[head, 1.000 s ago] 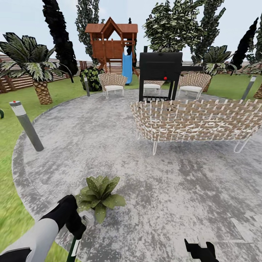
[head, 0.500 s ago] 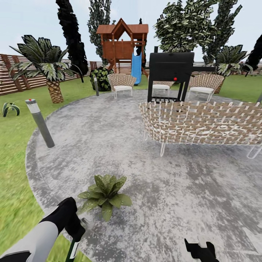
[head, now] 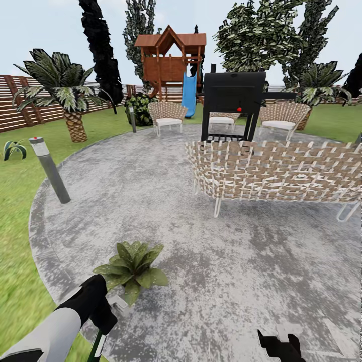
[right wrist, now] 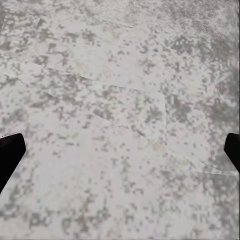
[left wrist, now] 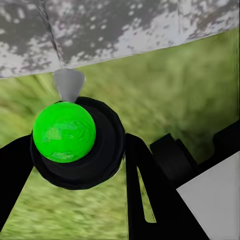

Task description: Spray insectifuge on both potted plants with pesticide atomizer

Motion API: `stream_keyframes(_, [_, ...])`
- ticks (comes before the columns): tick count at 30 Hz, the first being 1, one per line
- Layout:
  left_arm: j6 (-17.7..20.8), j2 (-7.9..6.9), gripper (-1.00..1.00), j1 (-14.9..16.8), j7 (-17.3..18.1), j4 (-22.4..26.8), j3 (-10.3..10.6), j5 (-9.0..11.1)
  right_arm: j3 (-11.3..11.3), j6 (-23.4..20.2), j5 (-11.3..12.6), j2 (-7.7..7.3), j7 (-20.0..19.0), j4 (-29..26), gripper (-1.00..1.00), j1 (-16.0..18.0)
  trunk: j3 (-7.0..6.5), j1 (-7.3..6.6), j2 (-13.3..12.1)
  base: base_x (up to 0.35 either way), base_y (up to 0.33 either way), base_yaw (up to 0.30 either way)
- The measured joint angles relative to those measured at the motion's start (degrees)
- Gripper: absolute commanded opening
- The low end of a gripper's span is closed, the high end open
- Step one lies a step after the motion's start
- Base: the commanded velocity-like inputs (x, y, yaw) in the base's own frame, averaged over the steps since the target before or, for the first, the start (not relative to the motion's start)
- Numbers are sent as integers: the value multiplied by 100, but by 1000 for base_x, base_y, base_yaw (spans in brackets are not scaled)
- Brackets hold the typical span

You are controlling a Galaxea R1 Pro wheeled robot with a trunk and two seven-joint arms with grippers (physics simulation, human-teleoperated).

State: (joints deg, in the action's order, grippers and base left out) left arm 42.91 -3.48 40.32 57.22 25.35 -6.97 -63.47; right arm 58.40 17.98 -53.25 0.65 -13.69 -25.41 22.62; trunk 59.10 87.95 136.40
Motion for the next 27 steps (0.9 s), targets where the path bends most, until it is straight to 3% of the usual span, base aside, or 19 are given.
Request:
stream_keyframes(5, [-1, -36, -100, -1, -7, -2, -8, -4, -9, -1, 0, 0, 0, 1, 100, 0, 0, 0, 0, 0, -275, 227])
stream_keyframes(12, [-1, -86, -100, -8, -27, 22, -12, -10, -9, 1, 3, -1, 1, 4, 100, 3, 0, 0, 0, 0, -40, 278])
stream_keyframes(16, [24, -71, -100, -3, -329, 100, -24, -13, -8, 1, 3, -1, 1, 4, 100, 0, 0, 0, 0, 0, -1, 253])
stream_keyframes(18, [39, -28, -100, 7, -413, 177, -21, 2, -9, 1, 2, -1, 1, 4, 100, 0, 0, 0, 0, 0, 0, 55])
stream_keyframes(19, [44, 55, -100, 16, -412, 460, -29, 27, -9, 1, 1, -1, 2, 4, 100, 1, -1, 0, 0, 0, 0, 10])
stream_keyframes(23, [28, 305, -100, 17, -431, 598, 15, 11, -6, 1, 0, -1, 2, 3, 100, 3, 0, -1, 0, 64, -58, 2])
stream_keyframes(27, [18, 312, -100, 17, -433, 597, 10, -11, -5, 0, 0, 0, 1, 2, 100, 0, 0, -2, 0, 181, -193, 0])
